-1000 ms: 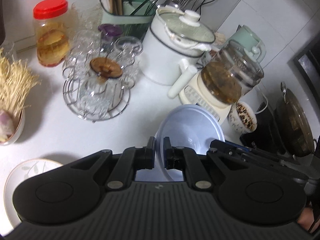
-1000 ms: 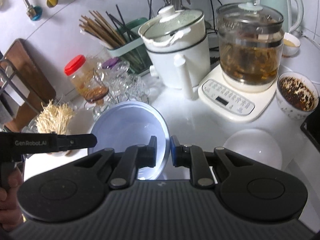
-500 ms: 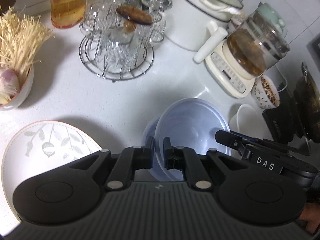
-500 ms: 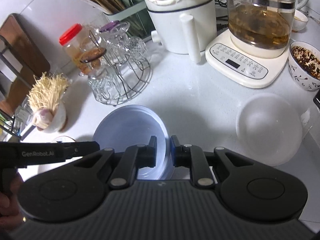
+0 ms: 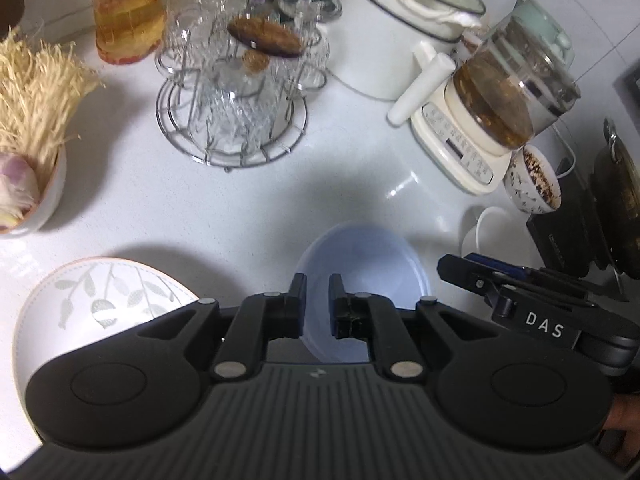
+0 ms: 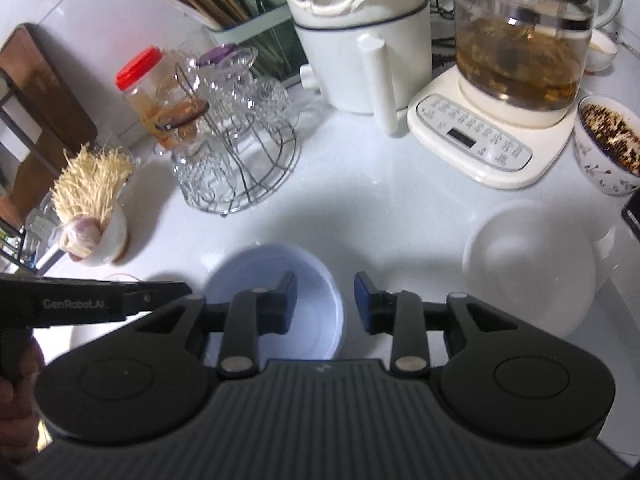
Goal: Organize plates and bowls
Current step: 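Open the right gripper and raise it off the bowls, then move the right gripper to the rim of the white ceramic bowl, then close the right gripper on the white bowl rim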
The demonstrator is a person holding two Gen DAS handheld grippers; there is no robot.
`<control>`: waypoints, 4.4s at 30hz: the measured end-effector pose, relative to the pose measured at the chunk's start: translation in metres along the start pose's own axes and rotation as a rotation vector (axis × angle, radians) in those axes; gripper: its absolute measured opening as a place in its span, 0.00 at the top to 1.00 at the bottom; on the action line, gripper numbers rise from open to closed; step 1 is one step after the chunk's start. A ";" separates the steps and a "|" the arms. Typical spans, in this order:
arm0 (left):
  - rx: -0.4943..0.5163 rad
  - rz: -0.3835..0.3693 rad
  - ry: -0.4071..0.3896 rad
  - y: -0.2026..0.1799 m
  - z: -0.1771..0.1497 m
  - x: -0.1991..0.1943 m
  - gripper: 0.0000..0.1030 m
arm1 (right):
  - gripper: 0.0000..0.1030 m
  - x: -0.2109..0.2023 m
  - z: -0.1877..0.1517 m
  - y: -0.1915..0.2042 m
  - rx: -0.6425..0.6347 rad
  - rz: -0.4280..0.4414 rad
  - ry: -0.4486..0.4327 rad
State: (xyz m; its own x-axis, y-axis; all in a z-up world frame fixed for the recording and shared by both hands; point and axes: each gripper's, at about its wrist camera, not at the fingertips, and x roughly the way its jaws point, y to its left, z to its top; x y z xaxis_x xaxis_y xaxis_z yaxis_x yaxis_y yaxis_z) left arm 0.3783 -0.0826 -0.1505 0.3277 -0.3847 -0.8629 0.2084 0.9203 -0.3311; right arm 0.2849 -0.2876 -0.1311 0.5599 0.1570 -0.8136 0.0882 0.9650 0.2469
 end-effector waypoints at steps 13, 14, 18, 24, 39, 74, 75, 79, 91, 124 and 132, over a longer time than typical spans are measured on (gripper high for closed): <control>0.092 -0.062 -0.157 -0.026 -0.007 -0.062 0.81 | 0.67 -0.064 0.003 0.009 0.006 -0.040 -0.197; 0.110 -0.057 -0.176 -0.029 -0.009 -0.068 0.81 | 0.67 -0.070 0.001 0.011 0.008 -0.046 -0.213; 0.142 -0.066 -0.225 -0.035 -0.024 -0.092 0.81 | 0.66 -0.092 -0.008 0.018 0.037 -0.045 -0.251; 0.184 -0.056 -0.272 -0.033 -0.044 -0.119 0.81 | 0.66 -0.117 -0.025 0.033 0.033 -0.076 -0.320; 0.196 -0.081 -0.280 -0.037 -0.057 -0.126 0.81 | 0.66 -0.133 -0.052 0.035 0.046 -0.122 -0.353; 0.199 -0.100 -0.076 -0.138 0.009 0.028 0.56 | 0.36 -0.074 -0.024 -0.135 0.310 -0.210 -0.217; 0.201 -0.106 -0.070 -0.139 0.010 0.034 0.56 | 0.36 -0.070 -0.024 -0.139 0.317 -0.207 -0.209; 0.208 -0.117 -0.043 -0.146 0.013 0.054 0.56 | 0.36 -0.055 -0.025 -0.153 0.347 -0.197 -0.181; 0.199 -0.139 0.019 -0.158 0.021 0.111 0.56 | 0.49 -0.012 -0.024 -0.179 0.374 -0.151 -0.099; 0.193 -0.157 0.001 -0.161 0.016 0.081 0.87 | 0.90 -0.032 -0.016 -0.158 0.325 -0.077 -0.075; 0.176 -0.149 -0.011 -0.153 0.014 0.041 0.87 | 0.90 -0.058 0.000 -0.135 0.286 -0.044 -0.090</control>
State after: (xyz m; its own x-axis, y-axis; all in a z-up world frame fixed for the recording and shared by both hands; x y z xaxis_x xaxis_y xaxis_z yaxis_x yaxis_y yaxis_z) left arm 0.3729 -0.2404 -0.1298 0.2911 -0.5171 -0.8049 0.4122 0.8270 -0.3822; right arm 0.2403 -0.4266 -0.1174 0.6202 0.0847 -0.7798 0.3355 0.8700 0.3613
